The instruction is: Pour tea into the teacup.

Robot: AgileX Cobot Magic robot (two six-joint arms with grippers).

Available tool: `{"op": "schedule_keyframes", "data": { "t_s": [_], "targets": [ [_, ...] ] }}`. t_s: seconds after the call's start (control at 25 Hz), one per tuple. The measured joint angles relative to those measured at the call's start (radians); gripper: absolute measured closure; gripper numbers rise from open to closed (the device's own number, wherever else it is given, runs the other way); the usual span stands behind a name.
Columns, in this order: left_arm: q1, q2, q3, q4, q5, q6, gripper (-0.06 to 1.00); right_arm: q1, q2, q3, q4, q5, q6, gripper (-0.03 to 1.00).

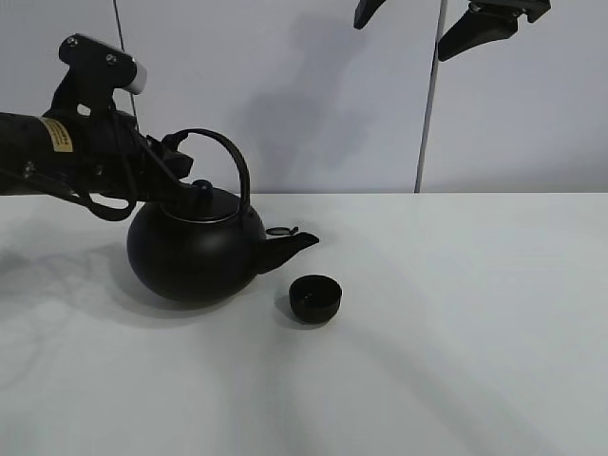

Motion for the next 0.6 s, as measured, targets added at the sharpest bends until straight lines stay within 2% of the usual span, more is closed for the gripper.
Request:
{"op": "schedule_keyframes", "data": {
  "t_s": [0.6],
  "targets": [
    [-0.019,0.033,-0.04,0.001,0.03,0.083,0.85,0.0,0.0,0.0,0.001,-0.004,0.0,0.34]
  ]
}}
